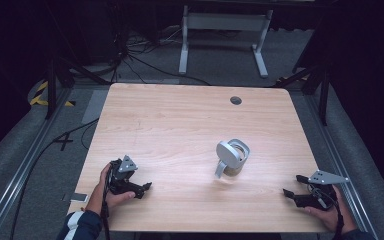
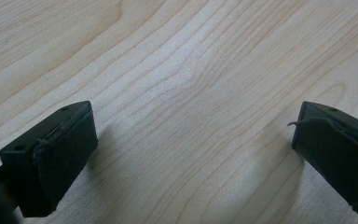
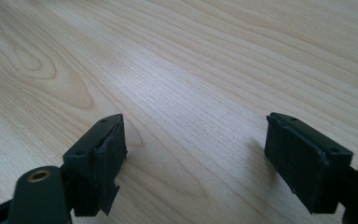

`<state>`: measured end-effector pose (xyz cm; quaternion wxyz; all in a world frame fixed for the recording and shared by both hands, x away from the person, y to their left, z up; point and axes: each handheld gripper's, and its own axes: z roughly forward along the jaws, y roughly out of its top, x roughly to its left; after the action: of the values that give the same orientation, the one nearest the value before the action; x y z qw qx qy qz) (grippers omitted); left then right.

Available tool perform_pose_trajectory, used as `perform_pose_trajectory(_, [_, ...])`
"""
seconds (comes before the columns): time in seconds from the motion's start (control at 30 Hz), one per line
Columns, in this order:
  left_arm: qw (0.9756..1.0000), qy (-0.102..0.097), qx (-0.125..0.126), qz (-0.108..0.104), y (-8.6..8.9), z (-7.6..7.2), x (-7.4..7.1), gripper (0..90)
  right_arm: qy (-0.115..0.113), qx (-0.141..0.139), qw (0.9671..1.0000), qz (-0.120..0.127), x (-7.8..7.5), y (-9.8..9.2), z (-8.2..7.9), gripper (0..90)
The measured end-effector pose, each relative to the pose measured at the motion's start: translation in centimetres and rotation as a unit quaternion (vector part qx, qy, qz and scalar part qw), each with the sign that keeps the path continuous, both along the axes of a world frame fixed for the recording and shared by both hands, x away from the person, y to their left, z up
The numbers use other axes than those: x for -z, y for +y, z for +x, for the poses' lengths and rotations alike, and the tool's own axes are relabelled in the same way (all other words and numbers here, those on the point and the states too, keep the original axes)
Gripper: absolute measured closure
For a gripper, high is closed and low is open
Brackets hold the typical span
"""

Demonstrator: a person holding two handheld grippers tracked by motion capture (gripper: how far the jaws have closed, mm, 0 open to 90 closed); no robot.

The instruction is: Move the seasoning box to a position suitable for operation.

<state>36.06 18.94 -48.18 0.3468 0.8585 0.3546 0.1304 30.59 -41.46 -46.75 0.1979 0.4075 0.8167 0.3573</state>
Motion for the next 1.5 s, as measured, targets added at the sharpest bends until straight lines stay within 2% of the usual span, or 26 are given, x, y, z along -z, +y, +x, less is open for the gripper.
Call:
perform_pose_trajectory(0.37, [1.0, -0.002, -0.001, 0.001, 0.0, 0.0, 0.0, 0.5, 0.003, 0.005, 1.0, -0.006, -0.1, 0.1, 0.0, 20.8])
perform_pose_trajectory(0.47, [1.0, -0.003, 0.0, 0.001, 0.0, 0.0, 0.0, 0.5, 0.004, 0.007, 0.9999, -0.008, -0.2, 0.1, -0.1, 24.3])
perform_pose_trajectory(0.63, [1.0, -0.003, 0.0, 0.001, 0.0, 0.0, 0.0, 0.5, 0.009, -0.002, 1.0, 0.002, -0.6, 0.2, -0.2, 46.6])
perform_pose_trajectory(0.67, [1.0, -0.002, -0.001, 0.001, 0.0, 0.0, 0.0, 0.5, 0.006, -0.006, 1.0, 0.003, -0.8, 0.3, -0.2, 53.8])
perform_pose_trajectory(0.8, [1.0, -0.002, 0.0, 0.001, 0.0, 0.0, 0.0, 0.4, -0.011, -0.025, 0.9993, 0.025, -1.8, 0.9, -0.7, 72.7])
perform_pose_trajectory(0.87, [1.0, -0.002, 0.0, 0.001, 0.0, 0.0, 0.0, 0.5, -0.019, -0.036, 0.9987, 0.032, -2.3, 1.3, -0.8, 80.9])
perform_pose_trajectory(0.97, [1.0, -0.002, 0.0, 0.001, 0.0, 0.0, 0.0, 0.5, -0.03, -0.051, 0.9976, 0.037, -3.0, 2.0, -1.0, 87.5])
perform_pose_trajectory(1.07, [1.0, -0.002, 0.0, 0.001, 0.0, 0.0, 0.0, 0.4, -0.042, -0.071, 0.9958, 0.04, -4.0, 3.2, -1.1, 89.3])
perform_pose_trajectory(1.17, [1.0, -0.002, 0.0, 0.001, 0.0, 0.0, 0.0, 0.4, -0.05, -0.079, 0.9947, 0.043, -4.5, 3.9, -1.1, 89.5])
perform_pose_trajectory(1.23, [1.0, -0.002, 0.0, 0.001, 0.0, 0.0, 0.0, 0.4, -0.057, -0.094, 0.9929, 0.048, -5.2, 4.9, -1.0, 89.6])
perform_pose_trajectory(1.5, [1.0, -0.002, 0.0, 0.001, 0.0, 0.0, 0.0, 0.4, -0.067, -0.125, 0.9891, 0.041, -6.4, 7.3, -0.8, 89.6])
